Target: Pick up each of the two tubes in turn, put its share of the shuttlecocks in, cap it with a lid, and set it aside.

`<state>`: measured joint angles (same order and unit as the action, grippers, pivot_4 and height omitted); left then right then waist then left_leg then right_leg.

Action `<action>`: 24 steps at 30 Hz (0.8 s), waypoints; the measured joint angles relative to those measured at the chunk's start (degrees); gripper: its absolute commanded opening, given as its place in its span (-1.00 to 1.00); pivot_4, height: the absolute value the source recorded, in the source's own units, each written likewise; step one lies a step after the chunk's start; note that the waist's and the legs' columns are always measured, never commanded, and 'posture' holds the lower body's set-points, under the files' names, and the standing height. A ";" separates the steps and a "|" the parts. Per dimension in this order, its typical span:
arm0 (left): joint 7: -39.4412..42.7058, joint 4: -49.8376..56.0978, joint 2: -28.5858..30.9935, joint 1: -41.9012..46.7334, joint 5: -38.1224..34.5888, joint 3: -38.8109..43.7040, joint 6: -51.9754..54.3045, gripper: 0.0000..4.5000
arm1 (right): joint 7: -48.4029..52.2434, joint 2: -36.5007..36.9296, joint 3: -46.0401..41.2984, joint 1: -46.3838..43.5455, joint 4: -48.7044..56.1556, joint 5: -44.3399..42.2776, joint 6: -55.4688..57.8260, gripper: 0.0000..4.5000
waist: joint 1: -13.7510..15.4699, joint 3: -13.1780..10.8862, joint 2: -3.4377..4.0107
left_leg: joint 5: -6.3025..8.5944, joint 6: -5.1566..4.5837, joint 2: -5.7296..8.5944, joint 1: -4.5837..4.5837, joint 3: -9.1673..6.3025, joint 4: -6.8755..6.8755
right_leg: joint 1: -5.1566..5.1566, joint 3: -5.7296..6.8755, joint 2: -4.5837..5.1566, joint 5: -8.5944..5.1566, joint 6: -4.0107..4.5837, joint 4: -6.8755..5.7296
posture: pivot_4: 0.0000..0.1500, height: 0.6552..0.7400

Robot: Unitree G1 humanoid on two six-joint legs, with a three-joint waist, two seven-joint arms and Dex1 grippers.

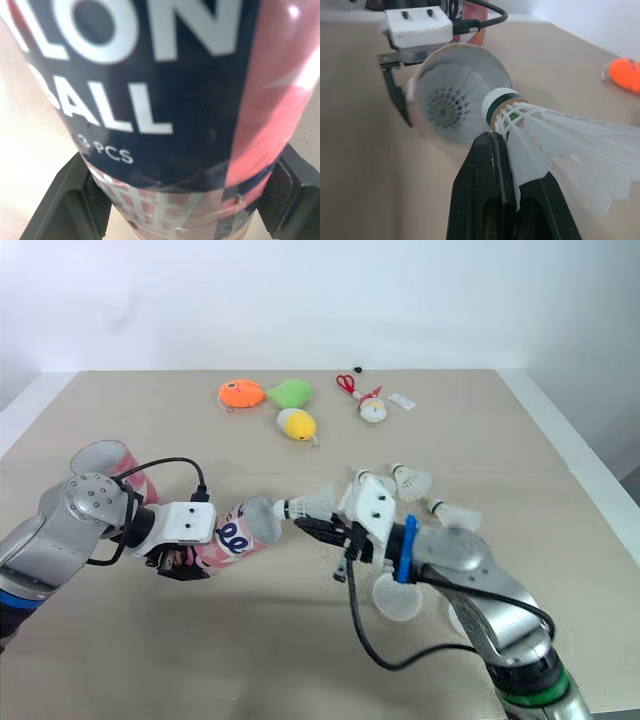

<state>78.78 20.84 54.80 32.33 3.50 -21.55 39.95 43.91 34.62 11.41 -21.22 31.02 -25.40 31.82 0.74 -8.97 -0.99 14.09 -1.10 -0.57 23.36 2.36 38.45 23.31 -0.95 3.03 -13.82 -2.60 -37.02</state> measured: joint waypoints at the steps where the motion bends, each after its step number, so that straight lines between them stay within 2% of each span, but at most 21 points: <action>1: -0.02 0.11 0.00 -0.05 -0.03 0.04 0.04 0.45 | 1.21 -0.10 1.93 -1.57 -0.49 0.83 -0.59 -0.99 | 0.01 0.00 0.00 | 0.00 0.00 0.00 0.01 -0.01 0.00 | 0.00 0.01 0.01 0.00 -0.01 0.00 | 1.00 1.00; 4: -0.14 0.37 0.00 -0.13 -0.07 0.06 0.33 0.45 | 3.62 -0.05 4.31 -3.54 -1.02 1.65 -1.03 -0.59 | 0.03 0.00 -0.01 | 0.01 -0.01 0.02 0.01 0.02 0.01 | -0.01 -0.02 0.03 0.01 -0.04 0.01 | 1.00 1.00; 7: -0.82 0.58 0.01 -0.39 -0.05 0.05 0.44 0.45 | 5.82 0.01 4.57 -6.57 -1.76 1.41 -0.41 0.05 | 0.03 0.00 -0.01 | 0.00 -0.02 0.02 -0.01 0.02 0.04 | -0.03 -0.02 0.04 0.05 -0.04 0.00 | 1.00 1.00; 8: -0.88 0.59 0.00 -0.39 -0.04 0.04 0.45 0.45 | 5.93 0.00 4.46 -6.95 -1.94 1.41 -0.39 0.16 | 0.03 0.00 -0.01 | -0.01 -0.04 0.02 -0.01 0.02 0.04 | -0.03 -0.02 0.04 0.08 -0.03 0.00 | 1.00 1.00; 9: -0.99 0.62 0.04 -0.51 -0.04 0.08 0.47 0.45 | 6.24 -0.01 4.25 -7.90 -2.26 1.24 -0.18 0.44 | 0.03 0.01 -0.01 | -0.02 -0.05 0.01 -0.01 0.02 0.05 | -0.03 -0.01 0.03 0.08 -0.02 -0.01 | 1.00 1.00; 10: -1.07 0.66 0.06 -0.53 -0.05 0.07 0.50 0.45 | 6.56 -0.02 4.00 -8.75 -2.76 0.94 0.19 0.59 | 0.03 0.00 -0.01 | -0.02 -0.05 0.01 -0.02 0.03 0.05 | -0.03 -0.02 0.03 0.10 -0.01 -0.01 | 1.00 1.00; 12: -1.17 0.80 0.06 -0.65 -0.12 0.11 0.59 0.45 | 7.84 -0.04 3.42 -10.03 -3.24 -0.97 1.37 0.46 | 0.02 0.00 -0.01 | -0.02 -0.05 0.01 -0.02 0.03 0.05 | -0.03 -0.02 0.03 0.11 -0.01 -0.01 | 1.00 1.00; 13: -1.21 0.85 0.08 -0.71 -0.14 0.13 0.60 0.45 | 8.82 -0.02 2.89 -11.50 -3.81 -2.77 2.70 0.33 | 0.01 -0.01 0.01 | -0.02 -0.06 0.01 -0.01 0.04 0.05 | -0.01 -0.03 0.03 0.12 0.00 -0.01 | 1.00 1.00; 16: -1.43 1.03 0.08 -0.84 -0.15 0.14 0.59 0.45 | 11.02 1.15 -0.24 -16.17 -5.95 -5.10 4.18 -0.31 | 0.03 0.00 0.00 | -0.03 -0.06 0.01 -0.01 0.02 0.05 | -0.03 -0.02 0.04 0.15 0.04 -0.01 | 1.00 1.00; 19: -1.42 1.02 0.09 -0.91 -0.15 0.13 0.59 0.45 | 14.15 2.58 1.35 -19.59 -10.17 -3.21 3.74 -0.99 | 0.01 0.01 0.00 | -0.03 -0.06 0.01 -0.03 0.05 0.05 | -0.02 -0.03 0.04 0.15 0.05 -0.01 | 1.00 1.00; 21: -1.38 0.97 0.09 -0.89 -0.13 0.13 0.60 0.45 | 16.06 1.87 5.40 -20.78 -12.94 -0.06 2.27 -0.99 | 0.01 0.01 0.00 | -0.03 -0.06 0.00 -0.04 0.04 0.04 | -0.02 -0.01 0.02 0.12 0.08 -0.03 | 1.00 1.00; 24: -1.35 0.80 0.00 -0.76 -0.11 0.12 0.58 0.45 | 17.09 -3.06 13.18 -22.01 -18.15 5.72 -1.35 -0.99 | -0.02 0.01 0.02 | -0.04 -0.07 -0.02 -0.03 0.03 0.04 | 0.01 -0.01 -0.03 0.12 0.08 -0.07 | 1.00 1.00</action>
<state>77.43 21.65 54.80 31.56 3.38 -21.44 40.52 61.00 31.56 24.60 -43.23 12.87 -19.68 30.47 0.73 -8.95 -0.96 14.06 -1.17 -0.59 23.32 2.39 38.49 23.32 -0.97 3.00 -13.70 -2.52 -37.09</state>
